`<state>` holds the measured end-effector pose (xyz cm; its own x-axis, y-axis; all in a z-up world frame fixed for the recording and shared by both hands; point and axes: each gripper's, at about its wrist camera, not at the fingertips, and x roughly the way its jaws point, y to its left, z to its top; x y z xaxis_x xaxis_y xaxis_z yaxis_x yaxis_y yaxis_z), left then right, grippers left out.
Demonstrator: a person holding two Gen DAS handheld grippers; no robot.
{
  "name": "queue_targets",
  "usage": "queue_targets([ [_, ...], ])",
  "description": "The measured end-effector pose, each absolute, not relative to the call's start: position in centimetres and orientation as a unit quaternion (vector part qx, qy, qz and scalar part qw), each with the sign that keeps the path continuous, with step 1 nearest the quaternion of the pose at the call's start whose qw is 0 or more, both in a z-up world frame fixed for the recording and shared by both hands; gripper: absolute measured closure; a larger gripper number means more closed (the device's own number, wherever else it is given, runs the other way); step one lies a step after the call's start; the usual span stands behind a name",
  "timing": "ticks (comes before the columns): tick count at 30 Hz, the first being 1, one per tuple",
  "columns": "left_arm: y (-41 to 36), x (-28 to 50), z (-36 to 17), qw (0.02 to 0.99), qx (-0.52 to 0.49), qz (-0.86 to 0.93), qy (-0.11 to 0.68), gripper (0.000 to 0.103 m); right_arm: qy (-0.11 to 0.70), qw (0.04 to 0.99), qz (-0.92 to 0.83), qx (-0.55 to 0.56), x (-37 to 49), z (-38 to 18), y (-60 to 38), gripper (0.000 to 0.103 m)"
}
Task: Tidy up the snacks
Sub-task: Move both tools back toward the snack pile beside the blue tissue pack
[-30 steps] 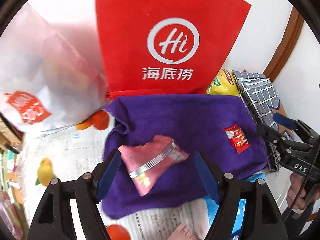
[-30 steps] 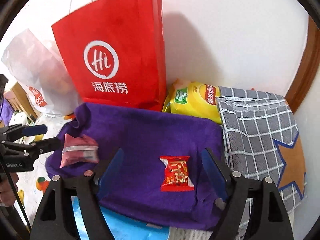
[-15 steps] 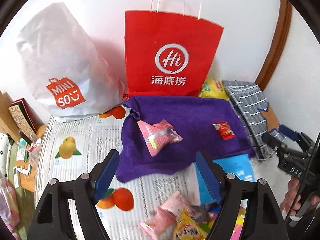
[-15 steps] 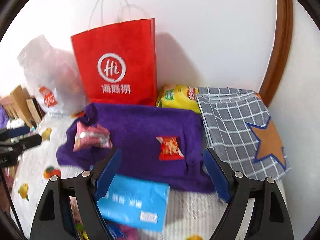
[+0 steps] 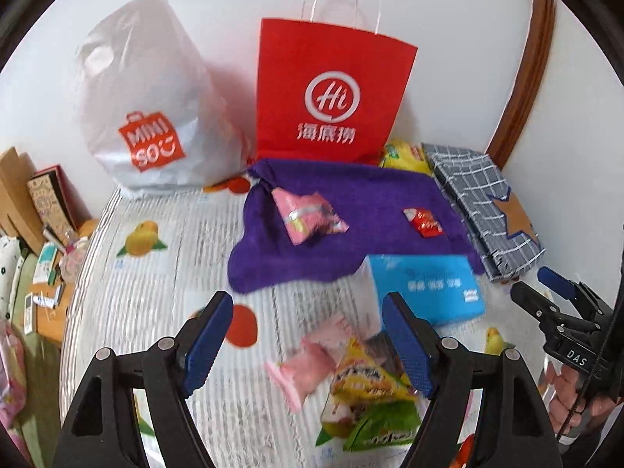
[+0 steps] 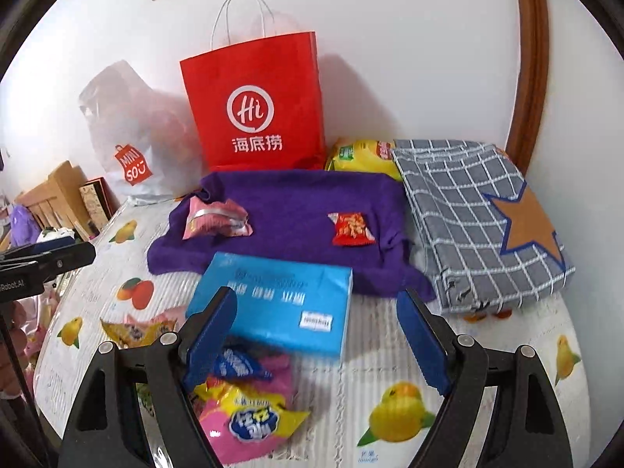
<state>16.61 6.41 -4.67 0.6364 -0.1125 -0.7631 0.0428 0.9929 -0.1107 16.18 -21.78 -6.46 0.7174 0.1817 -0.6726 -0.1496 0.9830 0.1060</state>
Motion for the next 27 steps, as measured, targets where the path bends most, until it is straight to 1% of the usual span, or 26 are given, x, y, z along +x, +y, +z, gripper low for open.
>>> queue_targets([
  [1, 6.5, 16.4, -5.0, 0.903, -0.041, -0.039, 0.426, 0.026, 0.367, 0.925, 0.090, 0.022, 15.9, -6.8, -21.7, 0.021],
  [3, 6.8, 16.0, -5.6, 0.901, -0.045, -0.038, 0.429, 0.027, 0.376, 0.921, 0.099, 0.022, 15.4, -7.5, -21.5, 0.028],
  [5, 6.9, 15.6, -5.9, 0.900, -0.049, -0.038, 0.431, 0.027, 0.384, 0.916, 0.112, 0.024, 14.8, -8.2, -21.1, 0.030],
  [13, 7.6, 14.1, -6.9, 0.898, -0.055, -0.038, 0.434, 0.026, 0.396, 0.900, 0.181, -0.006, 13.4, -10.7, -17.6, 0.030],
  [20, 8.6, 13.9, -7.8, 0.895, -0.077, -0.035, 0.439, 0.026, 0.437, 0.878, 0.185, -0.053, 13.4, -14.6, -15.7, 0.029],
  [23, 9.0, 13.9, -8.2, 0.893, -0.079, -0.032, 0.441, 0.026, 0.429, 0.882, 0.185, -0.062, 12.7, -15.2, -15.8, 0.028],
  [27, 9.5, 14.0, -9.2, 0.891, -0.077, -0.024, 0.447, 0.026, 0.423, 0.882, 0.194, -0.070, 12.2, -15.2, -16.4, 0.032],
])
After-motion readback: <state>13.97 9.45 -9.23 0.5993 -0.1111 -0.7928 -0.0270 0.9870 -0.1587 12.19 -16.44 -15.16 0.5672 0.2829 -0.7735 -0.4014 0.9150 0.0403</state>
